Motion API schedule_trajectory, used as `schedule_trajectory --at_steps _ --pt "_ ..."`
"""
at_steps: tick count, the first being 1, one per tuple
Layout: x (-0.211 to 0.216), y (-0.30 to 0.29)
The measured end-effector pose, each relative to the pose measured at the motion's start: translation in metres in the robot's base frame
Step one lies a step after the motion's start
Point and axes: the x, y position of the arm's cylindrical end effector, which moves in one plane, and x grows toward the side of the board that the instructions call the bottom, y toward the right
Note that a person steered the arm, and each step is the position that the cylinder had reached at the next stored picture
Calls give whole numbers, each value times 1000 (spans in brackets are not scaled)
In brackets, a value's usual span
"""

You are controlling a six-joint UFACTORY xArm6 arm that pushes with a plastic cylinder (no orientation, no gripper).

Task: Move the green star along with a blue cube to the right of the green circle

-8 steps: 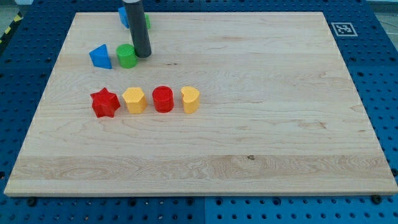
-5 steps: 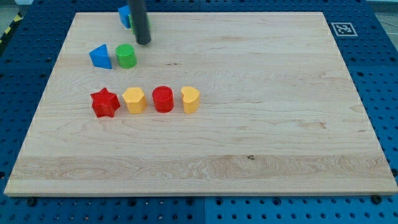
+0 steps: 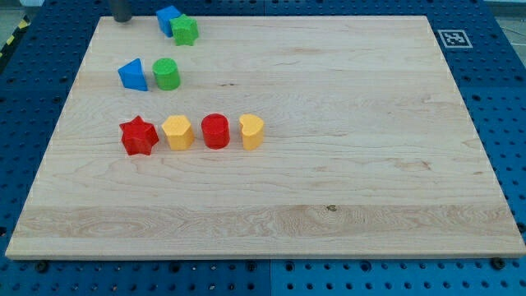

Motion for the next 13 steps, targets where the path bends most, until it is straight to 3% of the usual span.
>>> schedule_trajectory --at_steps 2,5,7,8,9,10,13 --pt "0 18" --pt "7 104" --pt "55 172" --pt "83 174" --pt "88 201" --pt "72 213" --pt "75 166"
